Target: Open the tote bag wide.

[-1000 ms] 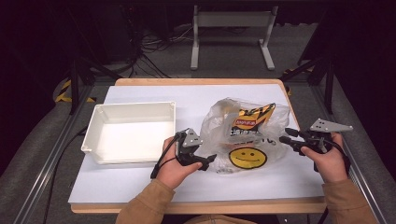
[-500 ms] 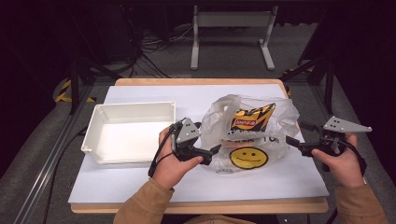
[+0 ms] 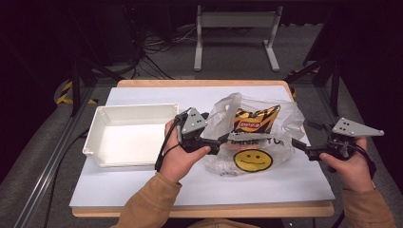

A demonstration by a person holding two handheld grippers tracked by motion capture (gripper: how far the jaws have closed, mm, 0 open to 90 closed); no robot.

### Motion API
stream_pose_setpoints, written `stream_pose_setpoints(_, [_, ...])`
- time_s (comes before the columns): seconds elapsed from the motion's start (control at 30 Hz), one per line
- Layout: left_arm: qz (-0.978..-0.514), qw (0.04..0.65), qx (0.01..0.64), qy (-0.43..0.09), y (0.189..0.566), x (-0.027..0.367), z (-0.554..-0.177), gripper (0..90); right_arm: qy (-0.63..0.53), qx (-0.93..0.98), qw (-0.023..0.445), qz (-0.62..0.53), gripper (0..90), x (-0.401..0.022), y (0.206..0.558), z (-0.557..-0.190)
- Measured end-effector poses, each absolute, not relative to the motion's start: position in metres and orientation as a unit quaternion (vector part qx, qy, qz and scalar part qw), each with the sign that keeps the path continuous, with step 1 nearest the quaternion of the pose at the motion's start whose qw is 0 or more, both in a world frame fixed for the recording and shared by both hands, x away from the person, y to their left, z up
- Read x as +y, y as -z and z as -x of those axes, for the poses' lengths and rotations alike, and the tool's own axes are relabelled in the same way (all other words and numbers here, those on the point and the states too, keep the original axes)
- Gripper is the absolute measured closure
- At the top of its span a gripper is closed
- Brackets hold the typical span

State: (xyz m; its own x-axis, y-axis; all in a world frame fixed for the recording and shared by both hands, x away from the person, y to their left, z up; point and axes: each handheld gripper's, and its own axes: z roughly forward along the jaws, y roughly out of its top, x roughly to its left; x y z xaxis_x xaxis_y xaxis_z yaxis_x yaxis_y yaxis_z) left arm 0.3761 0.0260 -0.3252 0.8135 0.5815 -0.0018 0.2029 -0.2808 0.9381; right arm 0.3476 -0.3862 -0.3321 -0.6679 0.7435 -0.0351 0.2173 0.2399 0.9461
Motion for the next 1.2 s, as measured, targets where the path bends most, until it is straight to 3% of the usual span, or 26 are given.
stream_pose_setpoints(0.47, [-0.774,0.544,0.281,-0.161,0.333,0.032,-0.394,23.7,-0.525,0.751,0.277,-0.289,1.5,-0.361,0.317,-0.370])
stream_pose_setpoints(0.57, [-0.777,0.541,0.280,-0.156,0.334,0.034,-0.396,34.6,-0.521,0.754,0.272,-0.293,22.8,-0.362,0.317,-0.375])
stream_pose_setpoints(0.6, [-0.777,0.541,0.281,-0.155,0.335,0.034,-0.396,39.7,-0.520,0.756,0.271,-0.292,36.4,-0.364,0.317,-0.376])
stream_pose_setpoints(0.63, [-0.777,0.541,0.281,-0.155,0.335,0.034,-0.396,44.0,-0.520,0.756,0.271,-0.292,36.4,-0.364,0.317,-0.376])
stream_pose_setpoints(0.67, [-0.776,0.542,0.283,-0.157,0.335,0.035,-0.396,50.3,-0.526,0.755,0.268,-0.286,59.2,-0.367,0.315,-0.377])
stream_pose_setpoints(0.7, [-0.775,0.542,0.286,-0.155,0.335,0.036,-0.397,54.6,-0.528,0.754,0.268,-0.286,65.7,-0.368,0.315,-0.377])
stream_pose_setpoints(0.73, [-0.775,0.542,0.286,-0.155,0.335,0.036,-0.397,58.7,-0.528,0.754,0.268,-0.286,65.7,-0.368,0.315,-0.377])
stream_pose_setpoints(0.77, [-0.775,0.542,0.291,-0.149,0.336,0.038,-0.398,64.4,-0.533,0.751,0.267,-0.282,77.5,-0.371,0.313,-0.377])
stream_pose_setpoints(0.97, [-0.777,0.528,0.310,-0.147,0.343,0.038,-0.406,78.1,-0.532,0.745,0.273,-0.296,84.6,-0.377,0.315,-0.382])
stream_pose_setpoints(1.2, [-0.779,0.510,0.333,-0.149,0.353,0.036,-0.413,80.8,-0.524,0.748,0.271,-0.305,85.0,-0.375,0.323,-0.393])
